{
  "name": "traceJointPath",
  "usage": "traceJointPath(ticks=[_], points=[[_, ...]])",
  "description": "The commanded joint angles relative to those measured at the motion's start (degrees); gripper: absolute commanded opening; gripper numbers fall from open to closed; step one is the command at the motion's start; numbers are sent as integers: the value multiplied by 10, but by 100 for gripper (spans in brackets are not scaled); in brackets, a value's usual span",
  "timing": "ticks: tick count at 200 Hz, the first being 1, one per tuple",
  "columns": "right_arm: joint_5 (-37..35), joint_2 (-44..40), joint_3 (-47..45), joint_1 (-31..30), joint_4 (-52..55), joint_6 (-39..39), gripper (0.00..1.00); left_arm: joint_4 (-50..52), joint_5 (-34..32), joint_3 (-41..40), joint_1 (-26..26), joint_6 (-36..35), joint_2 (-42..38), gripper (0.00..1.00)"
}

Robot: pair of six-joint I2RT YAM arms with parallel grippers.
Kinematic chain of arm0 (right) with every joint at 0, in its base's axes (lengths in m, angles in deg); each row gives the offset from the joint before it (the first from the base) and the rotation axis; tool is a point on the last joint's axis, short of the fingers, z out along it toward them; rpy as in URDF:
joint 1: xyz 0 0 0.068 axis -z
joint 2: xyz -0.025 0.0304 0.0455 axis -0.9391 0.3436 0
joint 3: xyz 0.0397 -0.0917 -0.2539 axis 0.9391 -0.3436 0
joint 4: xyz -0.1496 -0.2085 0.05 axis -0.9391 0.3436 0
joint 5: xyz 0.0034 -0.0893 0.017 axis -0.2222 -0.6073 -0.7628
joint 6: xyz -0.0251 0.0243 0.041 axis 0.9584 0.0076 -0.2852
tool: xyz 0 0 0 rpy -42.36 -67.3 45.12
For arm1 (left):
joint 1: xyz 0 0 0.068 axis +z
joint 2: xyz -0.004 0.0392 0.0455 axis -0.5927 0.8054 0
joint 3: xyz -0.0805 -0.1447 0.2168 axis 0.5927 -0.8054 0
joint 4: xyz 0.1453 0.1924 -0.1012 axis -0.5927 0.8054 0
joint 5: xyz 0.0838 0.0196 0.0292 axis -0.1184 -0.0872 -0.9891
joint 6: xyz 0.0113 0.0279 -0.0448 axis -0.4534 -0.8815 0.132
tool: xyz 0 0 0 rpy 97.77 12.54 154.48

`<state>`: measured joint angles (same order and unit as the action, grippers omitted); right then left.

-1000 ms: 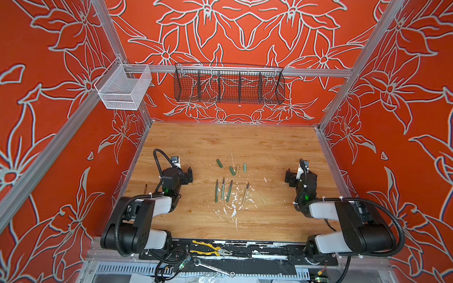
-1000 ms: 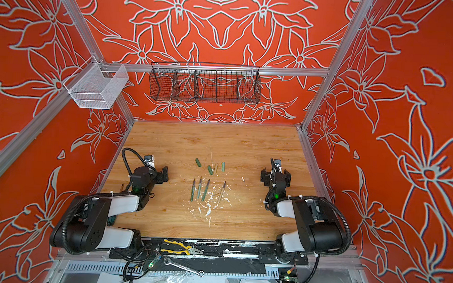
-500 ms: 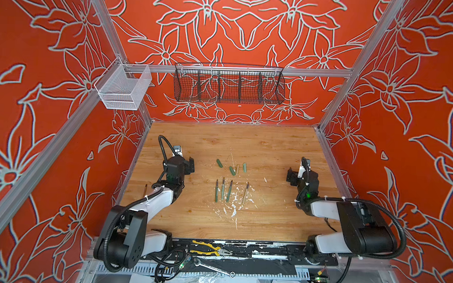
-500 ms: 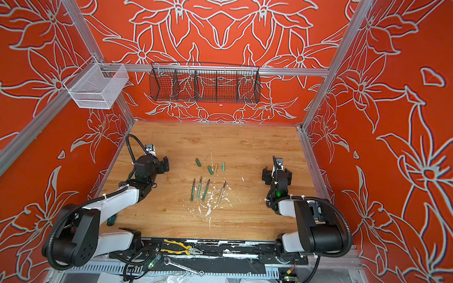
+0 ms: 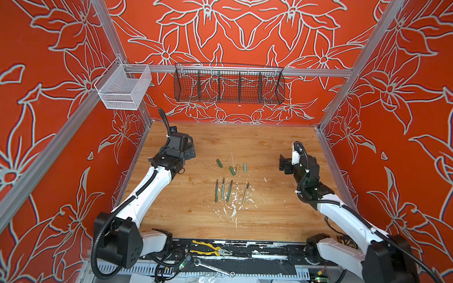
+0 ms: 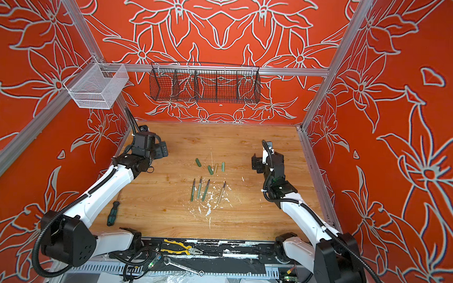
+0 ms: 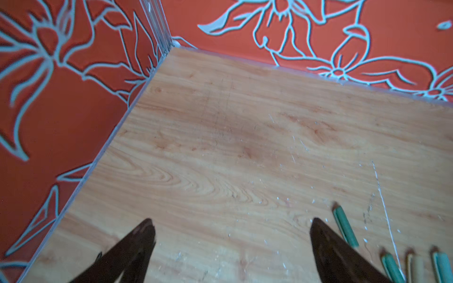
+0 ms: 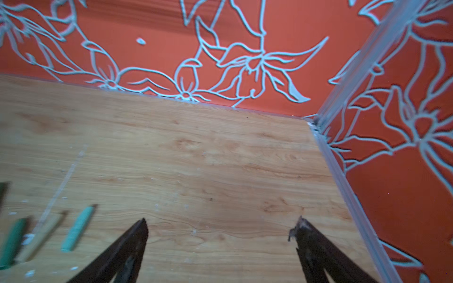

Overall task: Insert pens into pen caps
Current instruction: Pick up the pen cap from the center of the table.

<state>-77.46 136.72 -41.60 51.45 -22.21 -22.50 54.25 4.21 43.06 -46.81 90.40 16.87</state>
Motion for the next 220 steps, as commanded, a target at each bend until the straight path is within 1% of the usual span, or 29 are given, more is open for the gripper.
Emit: traceJointPath(ticks=[1, 22, 41, 71, 87, 104, 123, 153, 170, 186, 191, 208, 220], points=[[41, 0, 64, -28, 229, -101, 92, 115, 56, 17, -8, 33, -46, 97], [67, 16, 106, -64, 329, -180, 89, 119, 122, 6, -10, 9, -85, 97], [87, 29, 116, -103, 376, -233, 87, 115, 197, -2, -10, -24, -113, 97], [97, 34, 82, -152, 362, -280, 86, 119, 298, -4, -13, -43, -117, 97], [111, 52, 77, -163, 353, -283, 86, 120, 341, -6, -37, -45, -108, 97], [129, 87, 89, -165, 352, -274, 86, 119, 322, -13, -98, -45, -103, 97], [145, 136, 119, -164, 354, -255, 84, 102, 285, -33, -172, -22, -104, 97], [153, 223, 184, -164, 359, -226, 80, 55, 252, -87, -252, 32, -122, 97], [149, 275, 230, -164, 364, -214, 76, 36, 239, -117, -282, 55, -138, 97], [148, 332, 276, -165, 370, -210, 73, 27, 231, -141, -306, 63, -151, 97], [149, 351, 292, -164, 375, -208, 72, 28, 227, -147, -312, 66, -173, 97], [149, 415, 354, -164, 399, -202, 63, 42, 217, -163, -322, 73, -193, 97], [150, 449, 389, -163, 408, -203, 61, 55, 215, -171, -324, 77, -206, 97]])
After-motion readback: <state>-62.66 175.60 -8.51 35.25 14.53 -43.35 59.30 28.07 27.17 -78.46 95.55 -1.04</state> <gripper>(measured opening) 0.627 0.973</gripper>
